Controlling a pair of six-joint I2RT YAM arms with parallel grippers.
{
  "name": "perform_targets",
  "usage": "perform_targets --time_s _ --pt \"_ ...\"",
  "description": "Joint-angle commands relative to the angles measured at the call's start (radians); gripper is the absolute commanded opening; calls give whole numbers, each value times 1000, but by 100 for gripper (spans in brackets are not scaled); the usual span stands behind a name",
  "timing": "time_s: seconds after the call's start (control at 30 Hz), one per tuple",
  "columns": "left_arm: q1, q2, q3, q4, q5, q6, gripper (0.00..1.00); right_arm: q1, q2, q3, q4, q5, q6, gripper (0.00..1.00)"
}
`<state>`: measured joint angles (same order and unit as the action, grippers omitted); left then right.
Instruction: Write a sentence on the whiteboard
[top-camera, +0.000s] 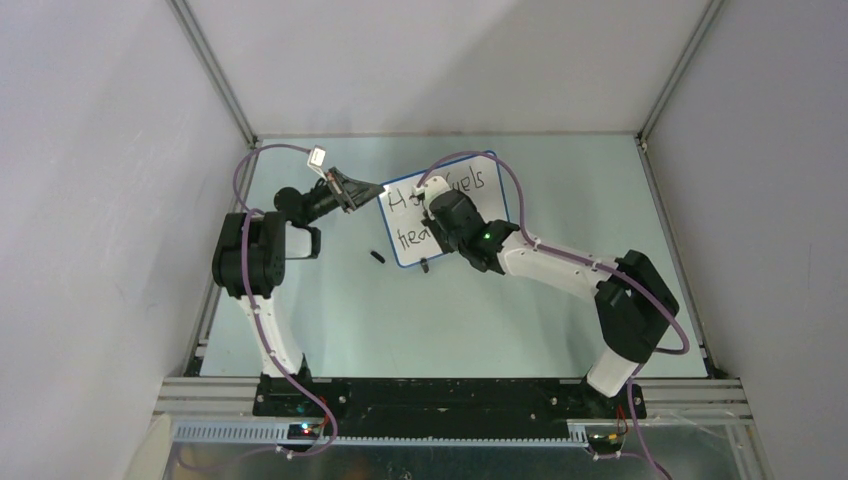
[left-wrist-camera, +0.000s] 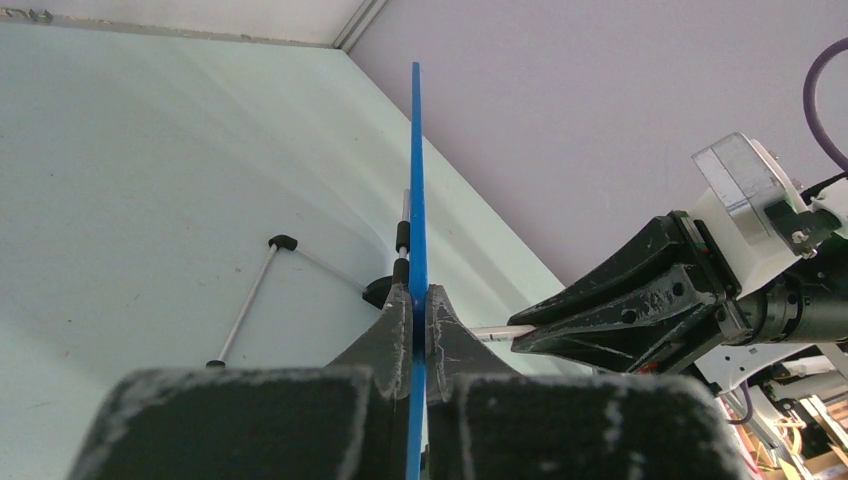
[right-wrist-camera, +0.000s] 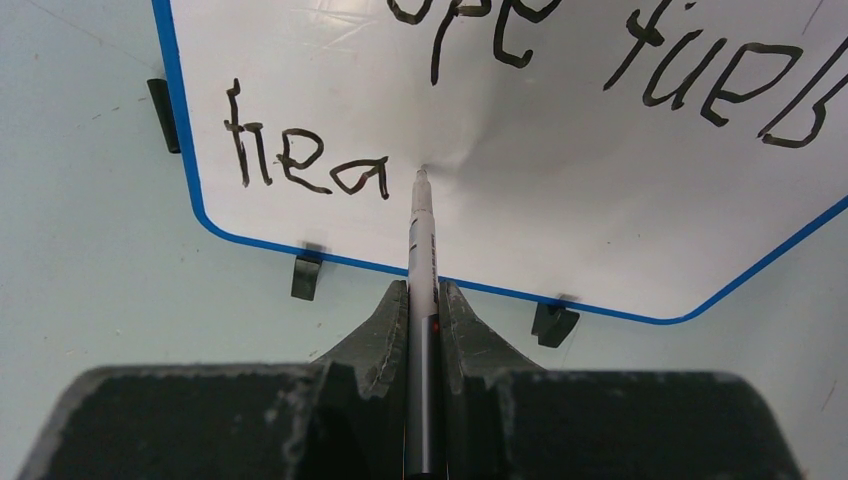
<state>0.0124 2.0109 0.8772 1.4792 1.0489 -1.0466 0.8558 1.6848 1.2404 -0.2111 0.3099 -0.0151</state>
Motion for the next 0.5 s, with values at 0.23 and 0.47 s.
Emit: perform_targets --time_s 0.23,0.47 --pt "-15 0 15 47 31 3 0 -5 23 4 59 -6 -1 0" --pt "-15 -2 14 47 31 2 0 -8 42 27 48 0 -4 0"
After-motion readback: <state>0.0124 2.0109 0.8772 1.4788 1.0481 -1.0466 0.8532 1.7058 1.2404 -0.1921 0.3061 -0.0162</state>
